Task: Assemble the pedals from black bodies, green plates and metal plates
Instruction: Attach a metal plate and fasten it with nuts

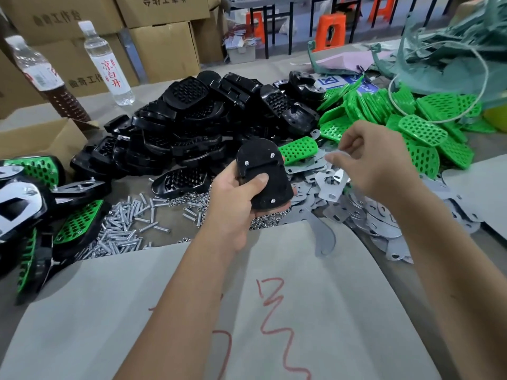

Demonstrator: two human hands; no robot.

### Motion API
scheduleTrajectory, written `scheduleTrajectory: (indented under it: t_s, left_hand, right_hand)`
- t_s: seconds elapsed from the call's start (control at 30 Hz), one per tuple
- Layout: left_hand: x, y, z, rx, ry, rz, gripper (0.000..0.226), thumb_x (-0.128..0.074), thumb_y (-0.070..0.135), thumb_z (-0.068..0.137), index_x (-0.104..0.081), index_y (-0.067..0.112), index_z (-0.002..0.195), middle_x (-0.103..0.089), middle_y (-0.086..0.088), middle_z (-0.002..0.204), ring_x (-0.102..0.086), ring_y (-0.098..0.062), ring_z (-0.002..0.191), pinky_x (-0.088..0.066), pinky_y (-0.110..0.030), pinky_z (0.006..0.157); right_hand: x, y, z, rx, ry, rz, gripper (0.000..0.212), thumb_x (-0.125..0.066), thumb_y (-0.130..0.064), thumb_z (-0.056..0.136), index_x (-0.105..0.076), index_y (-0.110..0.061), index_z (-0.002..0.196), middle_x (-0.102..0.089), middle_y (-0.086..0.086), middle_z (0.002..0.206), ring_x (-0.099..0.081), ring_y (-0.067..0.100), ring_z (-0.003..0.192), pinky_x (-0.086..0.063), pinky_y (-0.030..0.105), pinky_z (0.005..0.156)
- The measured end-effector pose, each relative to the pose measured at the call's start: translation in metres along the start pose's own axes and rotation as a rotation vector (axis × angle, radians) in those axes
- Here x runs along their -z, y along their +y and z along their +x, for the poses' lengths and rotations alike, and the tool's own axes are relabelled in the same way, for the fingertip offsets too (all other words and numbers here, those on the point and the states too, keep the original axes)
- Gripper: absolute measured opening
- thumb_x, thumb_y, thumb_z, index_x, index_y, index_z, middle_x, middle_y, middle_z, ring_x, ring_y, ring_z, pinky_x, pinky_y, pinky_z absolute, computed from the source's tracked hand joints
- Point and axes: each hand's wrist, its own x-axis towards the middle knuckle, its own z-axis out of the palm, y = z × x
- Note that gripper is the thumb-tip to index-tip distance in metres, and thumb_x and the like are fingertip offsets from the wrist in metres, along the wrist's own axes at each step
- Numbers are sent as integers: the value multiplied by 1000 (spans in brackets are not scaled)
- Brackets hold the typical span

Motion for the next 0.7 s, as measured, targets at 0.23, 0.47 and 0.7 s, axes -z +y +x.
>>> scheduleTrajectory:
  t_s: [0.23, 0.47, 0.7]
  left_hand:
    - [-9, -4, -3, -22, 75, 16, 30, -52, -7, 103, -63, 1, 129, -73, -24, 122, -72, -54, 99, -64, -50, 67]
    - [4, 6, 2, -35, 202, -23, 34, -48, -7, 104, -62, 2, 133, -74, -19, 121, -73, -53, 100, -64, -50, 69]
    - [16, 8, 5, 31, 326, -21, 22, -57, -8, 100, -70, 6, 110, -77, -20, 105, -74, -51, 96, -65, -52, 64]
  right_hand:
    - [-1, -35, -17, 159, -313, -343, 29, -70, -52, 93, -71, -22, 94, -44, 6, 110, -40, 28, 113, -32, 35, 88]
    - [-10, -49, -27, 125, -637, -415, 34, -81, -51, 84, -80, -17, 88, -65, 5, 96, -40, 22, 101, -25, 31, 84]
    - [-10, -42, -5, -111, -242, 348, 17, -84, -25, 87, -77, -14, 76, -70, 18, 71, -52, 18, 59, -41, 25, 55]
